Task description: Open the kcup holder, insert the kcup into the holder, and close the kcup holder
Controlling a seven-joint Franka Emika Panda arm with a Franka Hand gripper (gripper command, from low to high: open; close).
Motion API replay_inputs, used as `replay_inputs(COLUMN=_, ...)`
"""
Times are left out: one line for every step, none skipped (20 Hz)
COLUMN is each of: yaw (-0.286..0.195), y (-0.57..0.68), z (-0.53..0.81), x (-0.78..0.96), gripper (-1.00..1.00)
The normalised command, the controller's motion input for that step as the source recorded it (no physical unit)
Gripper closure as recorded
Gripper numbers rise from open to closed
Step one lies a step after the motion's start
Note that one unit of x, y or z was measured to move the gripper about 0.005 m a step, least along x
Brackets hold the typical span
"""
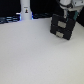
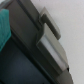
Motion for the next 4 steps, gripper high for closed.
replay_inputs(yaw=-0.001, y=0.0, z=0.01, x=0.02, gripper=-1.0)
replay_inputs(yaw=-0.001, y=0.0, z=0.01, x=0.02, gripper=-1.0)
replay_inputs(yaw=-0.002, y=0.0, z=0.01, x=0.02, gripper=-1.0)
replay_inputs(yaw=-0.001, y=0.01, z=0.01, x=0.02, gripper=-1.0)
